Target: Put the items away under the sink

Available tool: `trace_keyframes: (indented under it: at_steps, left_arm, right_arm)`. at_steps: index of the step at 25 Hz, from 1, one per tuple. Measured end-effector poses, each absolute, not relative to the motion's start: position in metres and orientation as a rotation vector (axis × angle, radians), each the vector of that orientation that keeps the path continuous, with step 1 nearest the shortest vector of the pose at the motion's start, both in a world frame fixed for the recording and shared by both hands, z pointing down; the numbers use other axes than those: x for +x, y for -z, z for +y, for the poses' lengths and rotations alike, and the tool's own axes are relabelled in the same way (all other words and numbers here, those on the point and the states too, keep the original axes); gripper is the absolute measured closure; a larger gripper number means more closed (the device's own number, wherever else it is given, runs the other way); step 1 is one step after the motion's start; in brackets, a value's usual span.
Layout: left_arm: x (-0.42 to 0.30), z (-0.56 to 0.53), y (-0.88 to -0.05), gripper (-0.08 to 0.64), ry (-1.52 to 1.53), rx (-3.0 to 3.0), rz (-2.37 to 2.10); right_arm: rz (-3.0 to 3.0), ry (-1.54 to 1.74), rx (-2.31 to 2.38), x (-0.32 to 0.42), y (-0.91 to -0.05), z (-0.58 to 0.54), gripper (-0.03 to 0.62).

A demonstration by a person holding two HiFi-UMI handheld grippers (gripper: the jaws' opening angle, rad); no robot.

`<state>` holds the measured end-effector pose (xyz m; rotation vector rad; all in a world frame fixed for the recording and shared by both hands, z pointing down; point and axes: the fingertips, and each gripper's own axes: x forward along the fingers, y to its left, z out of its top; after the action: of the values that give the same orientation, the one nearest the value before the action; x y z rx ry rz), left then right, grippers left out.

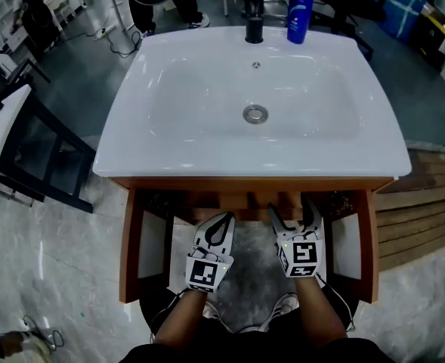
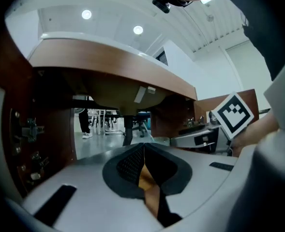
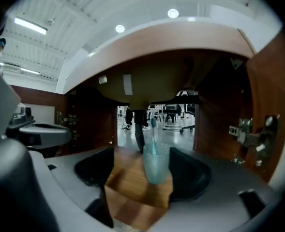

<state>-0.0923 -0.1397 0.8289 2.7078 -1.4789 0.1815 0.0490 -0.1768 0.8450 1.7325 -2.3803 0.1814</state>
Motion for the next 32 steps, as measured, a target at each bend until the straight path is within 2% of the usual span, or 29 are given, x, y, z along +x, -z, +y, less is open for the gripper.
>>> trace_keyframes:
  at_steps: [2, 4, 6, 7, 21, 32]
  left_arm:
    - [-0.093, -0.128, -0.806, 0.538, -0.170, 2.657, -1.474]
    - [-0.096, -0.119, -0.778, 0.538, -0.167, 2.621, -1.474]
    - [-0.098, -0.114, -0.749, 0.538, -0.174, 2.598, -1.454]
    - [-0.098, -0.112, -0.735, 0.538, -0.183, 2.584, -1.436]
    - [-0.069, -0.073, -0.447, 0.538, -0.260, 2.639, -1.302]
    - [-0.077, -0.062, -0.384, 0.538, -0.125, 2.687, -1.371]
  right_arm:
    - [-2.370, -0.178, 1.733, 0.047, -0.821, -0.152, 0.341]
    - [-2.342, -0.194, 1.745, 0.050, -0.794, -0.133, 0.459]
    - [-2.312, -0.200, 1.755, 0.055, -0.762, -0.124, 0.553]
    - [-2.309, -0.200, 1.746, 0.056, -0.744, -0.121, 0.568]
    - [-2.429, -0.135, 1.570, 0.042, -0.453, -0.054, 0.572]
    - [-2.452, 0.034, 1.649, 0.052, -0.385, -0.047, 0.572]
